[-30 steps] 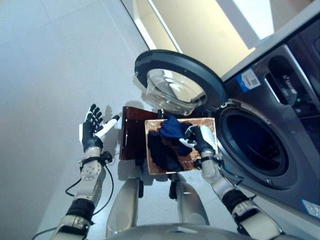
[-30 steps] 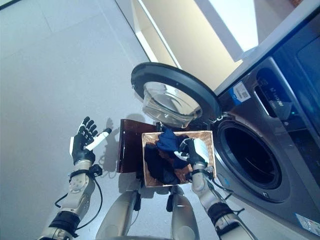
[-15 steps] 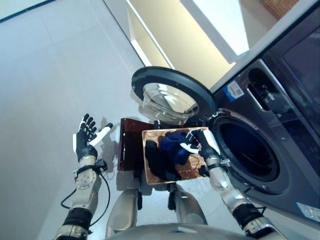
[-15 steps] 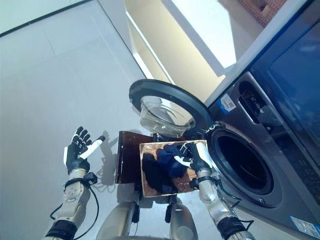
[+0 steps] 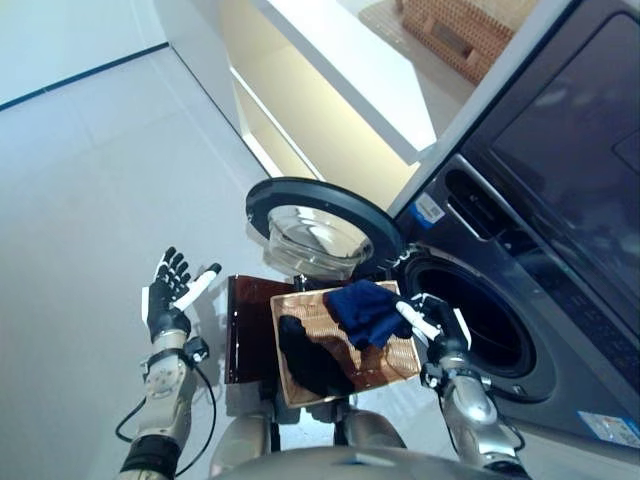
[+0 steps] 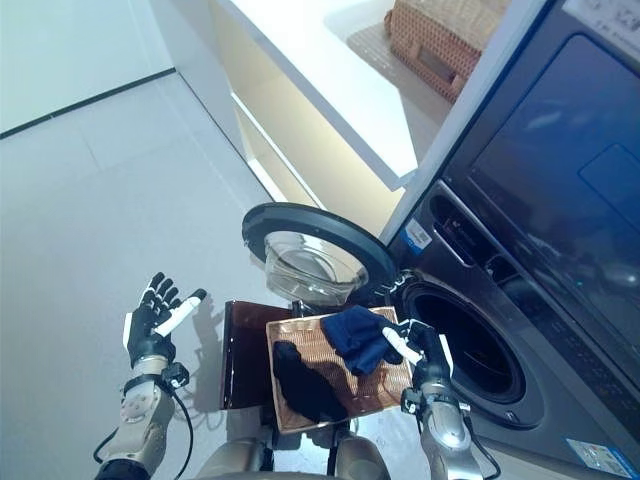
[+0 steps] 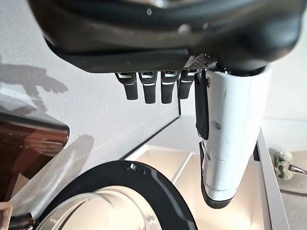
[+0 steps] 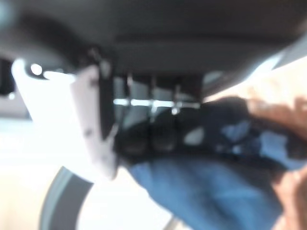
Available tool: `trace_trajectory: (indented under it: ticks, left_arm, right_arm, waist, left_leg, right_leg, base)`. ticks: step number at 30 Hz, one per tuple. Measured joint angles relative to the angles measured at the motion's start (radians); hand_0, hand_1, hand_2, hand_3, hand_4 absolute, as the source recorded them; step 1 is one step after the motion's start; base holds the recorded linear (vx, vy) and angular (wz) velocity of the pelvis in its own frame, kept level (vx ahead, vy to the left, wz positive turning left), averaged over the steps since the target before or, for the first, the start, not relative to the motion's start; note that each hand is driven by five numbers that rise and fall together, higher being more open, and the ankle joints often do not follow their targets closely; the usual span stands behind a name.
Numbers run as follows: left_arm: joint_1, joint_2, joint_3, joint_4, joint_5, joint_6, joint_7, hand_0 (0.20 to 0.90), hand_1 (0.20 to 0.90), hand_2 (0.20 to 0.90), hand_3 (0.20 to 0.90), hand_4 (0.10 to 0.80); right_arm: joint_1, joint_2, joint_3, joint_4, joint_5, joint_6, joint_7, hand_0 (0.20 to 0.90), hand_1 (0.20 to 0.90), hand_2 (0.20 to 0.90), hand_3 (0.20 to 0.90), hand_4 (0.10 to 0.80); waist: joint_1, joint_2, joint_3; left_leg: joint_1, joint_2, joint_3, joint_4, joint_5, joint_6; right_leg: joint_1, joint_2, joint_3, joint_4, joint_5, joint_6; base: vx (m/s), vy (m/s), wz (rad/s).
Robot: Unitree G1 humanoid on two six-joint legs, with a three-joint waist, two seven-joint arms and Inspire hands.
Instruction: Pick up the clothes and place them into the washing machine
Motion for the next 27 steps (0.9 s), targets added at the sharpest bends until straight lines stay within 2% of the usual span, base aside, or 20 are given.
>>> trace_trajectory:
  ticks: [5,12,18,27]
  left_arm:
    - [0.015,-0.012,0.014,0.001,0.001,0.005,-0.006,0.900,0.900,0.900,0.900,0.800]
    - [0.044,-0.023,0.013,0.040,0.011,0.021,-0.021,0.900,0.900,0.900,0.900,0.800]
    - [0.062,-0.032,0.013,0.040,0.011,0.028,-0.022,0.900,0.900,0.900,0.900,0.800]
    - [0.058,-0.029,-0.003,0.068,0.160,0.048,-0.019,0.900,0.900,0.900,0.900,0.800]
  right_arm:
    - [0.041,-0.001,-0.037,-0.119,0.014,0.002,0.039,0.200,0.200,0.200,0.200,0.300]
    - [0.041,-0.010,-0.043,-0.232,0.018,-0.002,0.066,0.200,0.200,0.200,0.200,0.300]
    - [0.051,-0.009,-0.062,-0.274,0.124,0.002,0.106,0.200,0.200,0.200,0.200,0.300]
    - [0.071,-0.035,-0.076,-0.411,0.161,0.004,0.151,0.200,0.200,0.200,0.200,0.300]
  waist:
    - [-0.003,0.000,-0.009]
    - [-0.002,0.000,-0.078]
    - [-0.002,0.002,-0.090]
    - [-0.004,0.006,-0.123]
  left_leg:
    - [0.042,0.001,0.008,0.000,-0.012,-0.004]
    - [0.071,0.002,0.015,-0.001,-0.021,-0.002]
    - [0.080,0.003,0.015,-0.005,-0.022,-0.001]
    - [0.106,0.003,0.020,-0.006,-0.023,0.000]
  right_leg:
    - [0.040,0.001,0.011,-0.004,-0.001,0.000]
    - [0.064,0.001,0.017,-0.005,-0.004,-0.001]
    - [0.074,0.001,0.018,-0.005,-0.004,-0.002]
    - [0.096,0.001,0.026,-0.005,-0.006,-0.001]
  base:
    - [0.079,-0.002,-0.08]
    - [0.076,0.002,-0.02]
    - [0.054,0.005,-0.02]
    - [0.035,0.002,-0.02]
